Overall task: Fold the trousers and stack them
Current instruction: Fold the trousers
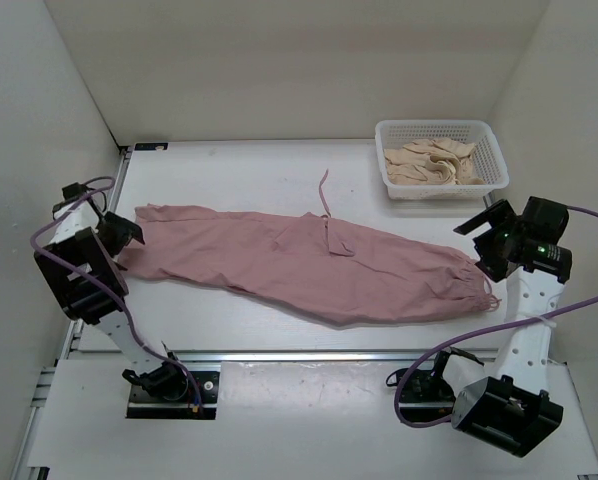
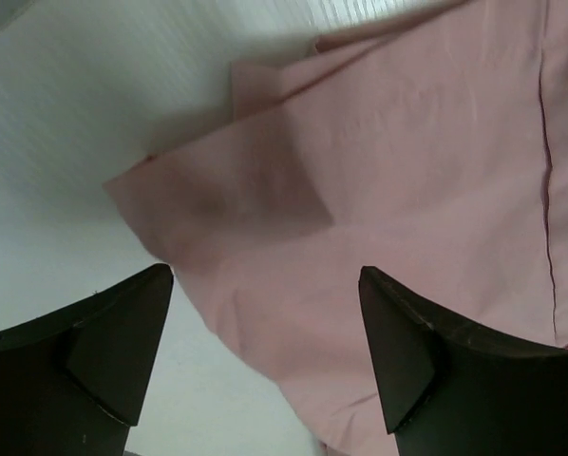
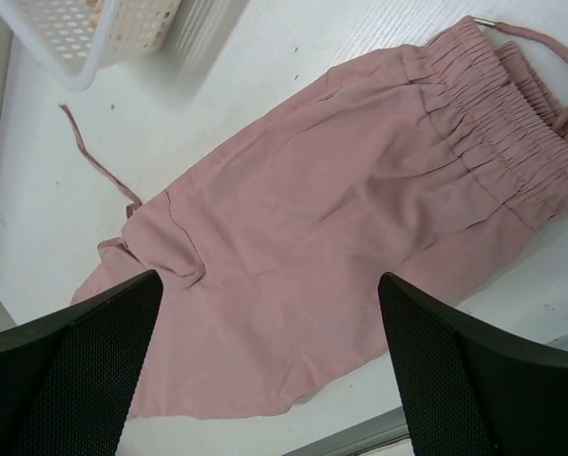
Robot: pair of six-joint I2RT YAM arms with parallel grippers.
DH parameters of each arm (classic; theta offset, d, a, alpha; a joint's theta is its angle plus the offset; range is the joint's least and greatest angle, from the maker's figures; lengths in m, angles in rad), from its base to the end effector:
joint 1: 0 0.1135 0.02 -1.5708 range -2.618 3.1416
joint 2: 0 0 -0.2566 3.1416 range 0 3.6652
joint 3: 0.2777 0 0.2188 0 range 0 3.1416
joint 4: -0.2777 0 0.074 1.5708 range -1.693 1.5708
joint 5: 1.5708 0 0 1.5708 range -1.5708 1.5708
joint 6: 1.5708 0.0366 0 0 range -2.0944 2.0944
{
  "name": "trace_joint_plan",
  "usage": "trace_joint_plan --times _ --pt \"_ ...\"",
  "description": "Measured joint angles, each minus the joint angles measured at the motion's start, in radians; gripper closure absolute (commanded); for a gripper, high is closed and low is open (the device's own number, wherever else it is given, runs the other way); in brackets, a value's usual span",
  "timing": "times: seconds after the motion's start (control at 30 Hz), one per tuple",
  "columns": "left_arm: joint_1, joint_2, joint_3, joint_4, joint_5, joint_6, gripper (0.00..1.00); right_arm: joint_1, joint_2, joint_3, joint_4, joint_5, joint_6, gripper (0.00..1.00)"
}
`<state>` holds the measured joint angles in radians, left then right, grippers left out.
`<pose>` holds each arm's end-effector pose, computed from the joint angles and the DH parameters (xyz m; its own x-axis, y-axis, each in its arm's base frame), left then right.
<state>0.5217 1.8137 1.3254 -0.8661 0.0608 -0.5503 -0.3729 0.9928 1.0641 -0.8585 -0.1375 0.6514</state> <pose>0.2780 0.1573 0.2089 -0.4675 -0.8708 -0.1520 -0.8572 0.4886 -0.1629 0.1538 -0.0548 0.3251 -0.3604 0.7859 -0.5024 0.6153 0.6051 0.5052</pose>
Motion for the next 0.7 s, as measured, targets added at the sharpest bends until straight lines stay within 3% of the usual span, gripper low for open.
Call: trace_joint_plan --times 0.17,0.3,0.43,0.47,0.7 --pt "-0.003 0.095 0.060 0.018 -0.018 -0.020 0.10 0.000 0.001 0.000 -0.004 -0.042 -0.001 0.01" --pt "-0.005 0.176 0.102 0.030 -0.035 -0.032 0.22 0.000 0.002 -0.019 -0.002 -0.054 0.000 0.01" --pt "-0.005 0.230 0.146 0.026 -0.048 -0.045 0.63 0.000 0.002 -0.038 -0.006 -0.054 -0.001 0.01" --pt "-0.005 0.237 0.153 0.024 -0.047 -0.047 0.87 0.000 0.002 -0.040 -0.006 -0.054 -0.001 0.01" --pt "-0.039 0.240 0.191 0.014 -0.087 -0.019 0.90 0.000 0.002 -0.046 -0.006 -0.054 0.000 0.01"
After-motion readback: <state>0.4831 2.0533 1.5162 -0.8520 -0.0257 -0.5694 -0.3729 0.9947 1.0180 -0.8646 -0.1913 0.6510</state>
